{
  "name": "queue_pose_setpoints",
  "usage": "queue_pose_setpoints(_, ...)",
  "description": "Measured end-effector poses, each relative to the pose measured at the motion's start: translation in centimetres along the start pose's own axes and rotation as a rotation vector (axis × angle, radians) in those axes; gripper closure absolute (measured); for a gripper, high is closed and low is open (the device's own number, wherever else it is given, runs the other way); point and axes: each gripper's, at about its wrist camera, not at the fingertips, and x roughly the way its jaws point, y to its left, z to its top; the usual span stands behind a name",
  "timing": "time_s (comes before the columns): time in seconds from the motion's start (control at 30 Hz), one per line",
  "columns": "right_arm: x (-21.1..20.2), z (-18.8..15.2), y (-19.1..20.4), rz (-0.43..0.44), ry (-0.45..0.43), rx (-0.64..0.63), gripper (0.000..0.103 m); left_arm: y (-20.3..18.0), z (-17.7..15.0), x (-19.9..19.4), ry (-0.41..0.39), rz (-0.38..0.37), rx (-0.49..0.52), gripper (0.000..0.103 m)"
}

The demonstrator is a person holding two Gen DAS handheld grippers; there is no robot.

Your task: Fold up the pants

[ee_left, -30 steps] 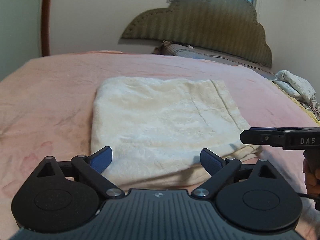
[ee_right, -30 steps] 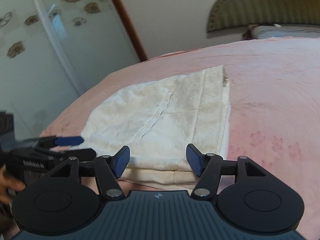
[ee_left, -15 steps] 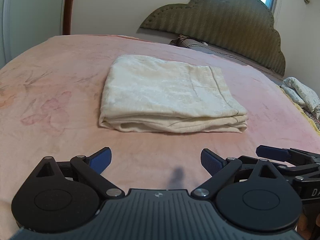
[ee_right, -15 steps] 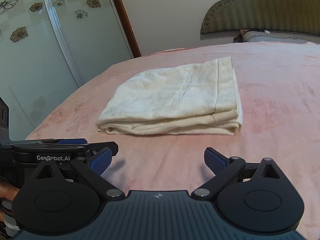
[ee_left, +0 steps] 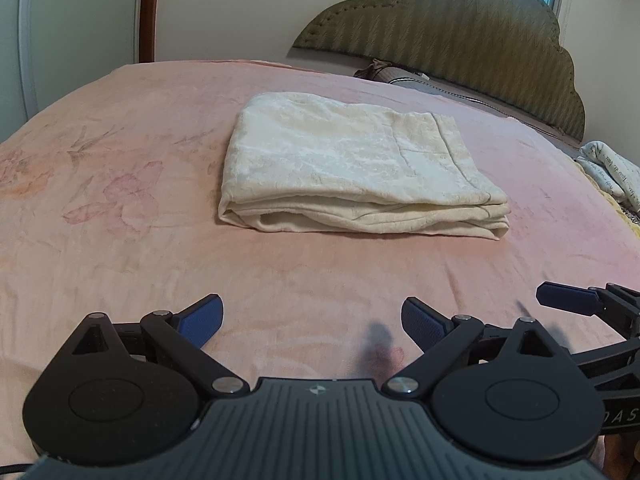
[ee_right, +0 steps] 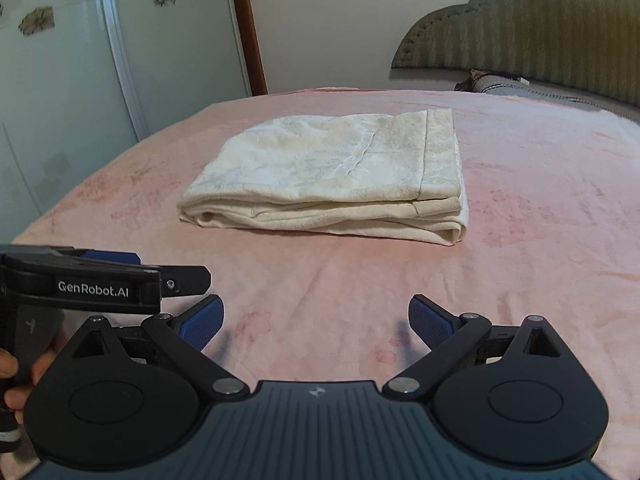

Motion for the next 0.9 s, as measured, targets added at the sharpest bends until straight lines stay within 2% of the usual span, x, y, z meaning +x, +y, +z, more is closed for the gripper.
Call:
queue_pose_setpoints(0.3, 0.4, -0.5, -0.1, -0.028, 0.019, 0.009, 0.003, 0.5, -0.5, 0.1, -0.010, 0.047, -0.001, 0.006)
queue_pose_setpoints(0.57, 1.6, -1.1, -1.4, -0.084, 0.061, 0.076, 0.000, 0.4, -1.8, 0.4, -0.031, 0.087, 0.063, 0.003)
queue_pose_setpoints(0.63, 1.7, -1.4, -1.3, -0.099, 0.049, 0.056, 0.000, 0.3, -2.0, 0.4, -0.041, 0.093, 0.070, 0.000)
queue_pose_setpoints(0.8, 2.3, -1.5, -0.5, -0.131, 0.060, -0.023, 0.000, 0.1, -2.3, 0.5, -0.048, 0.108, 0.087, 0.000)
queue_pose_setpoints(0.9, 2.5, -1.6, -0.7, -0.128, 0.042, -0.026, 0.000, 0.2, -2.2, 0.6, -0.049, 0.107, 0.086, 0.000)
